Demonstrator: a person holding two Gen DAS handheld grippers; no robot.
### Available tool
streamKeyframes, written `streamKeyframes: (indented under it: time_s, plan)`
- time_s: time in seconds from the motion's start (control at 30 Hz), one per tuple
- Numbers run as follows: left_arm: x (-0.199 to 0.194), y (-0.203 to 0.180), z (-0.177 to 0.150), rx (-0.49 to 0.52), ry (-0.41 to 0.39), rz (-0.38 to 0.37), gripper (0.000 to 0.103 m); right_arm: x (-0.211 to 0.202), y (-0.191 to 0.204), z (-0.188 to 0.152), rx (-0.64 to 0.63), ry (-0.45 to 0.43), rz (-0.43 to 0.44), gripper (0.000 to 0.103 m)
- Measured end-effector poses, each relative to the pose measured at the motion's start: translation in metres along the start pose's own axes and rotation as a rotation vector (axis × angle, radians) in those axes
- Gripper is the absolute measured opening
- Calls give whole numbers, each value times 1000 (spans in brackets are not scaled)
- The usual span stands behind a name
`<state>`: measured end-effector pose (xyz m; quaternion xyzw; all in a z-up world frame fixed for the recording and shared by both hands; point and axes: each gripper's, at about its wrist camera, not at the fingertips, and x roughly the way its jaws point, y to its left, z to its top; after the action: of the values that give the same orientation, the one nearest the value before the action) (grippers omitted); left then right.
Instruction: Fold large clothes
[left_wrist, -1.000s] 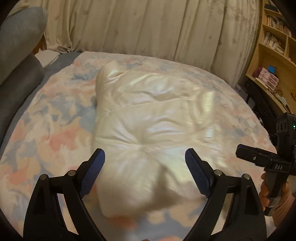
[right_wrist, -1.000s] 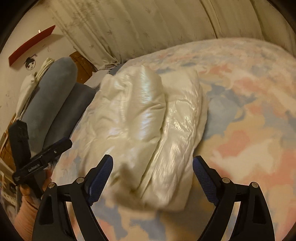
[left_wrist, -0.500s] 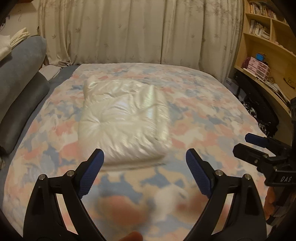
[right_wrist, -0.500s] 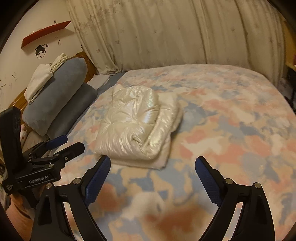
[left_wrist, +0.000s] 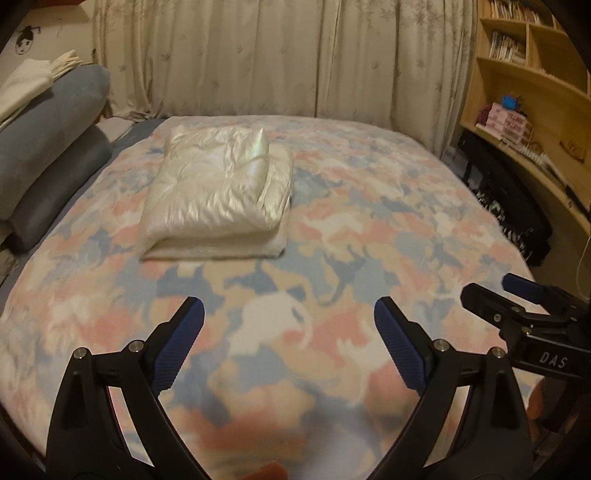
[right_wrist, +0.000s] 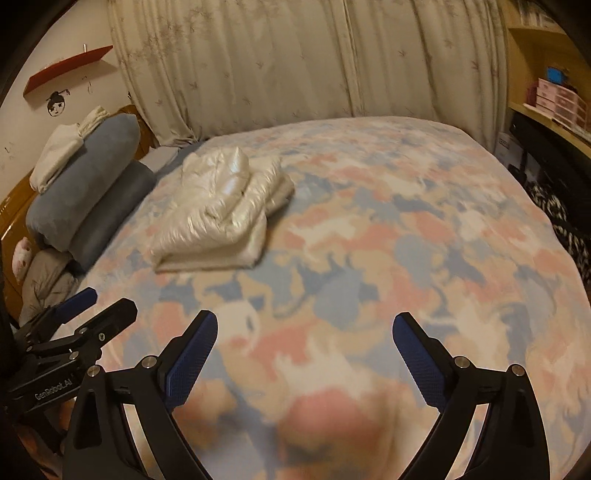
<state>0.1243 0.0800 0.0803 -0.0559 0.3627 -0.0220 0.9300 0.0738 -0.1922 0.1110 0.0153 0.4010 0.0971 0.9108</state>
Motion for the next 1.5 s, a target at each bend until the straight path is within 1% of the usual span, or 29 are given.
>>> streamKeyframes:
  time_s: [0.07,0.17,0.27,0.4,0.47,0.53,0.73,0.8,0.9,1.0,1.3,1.5]
  plan:
    - [-7,-8,-14,-6,6,13,92,-6,-6,-21,4,8,-20,97]
    - [-23,-21,-37,-23,26,-1,92,-17,-15,-51,-1,27,-38,97]
    - [-38,-30,-54,-31,28,14,92,-34,-22,-78,5,24,-47,97]
    - [-55,-37,-65,-31,26,17,92,-64,-28,-111,20,9,-47,97]
    - [-63,-39,-68,-33,31,4,92,-76,-28,-121,22,10,-53,98]
    - [-70,-40,-69,-31,28,11,92,-88,-29,-130,27,14,-56,98]
    - [-97,-49,-72,-6,-11,34,92,-122,-29,-143,46,-21,-81,99]
    - [-104,-52,-71,4,-22,39,92,-132,-27,-143,48,-34,-81,99]
    - [-115,-56,-71,19,-42,65,92,-144,-23,-144,40,-56,-98,99]
    - [-124,-58,-70,19,-53,67,92,-154,-22,-144,42,-72,-103,99]
    - [-133,-59,-71,16,-54,68,92,-167,-22,-146,57,-86,-98,99]
    - [-133,-59,-72,16,-54,67,92,-169,-23,-146,55,-89,-107,99]
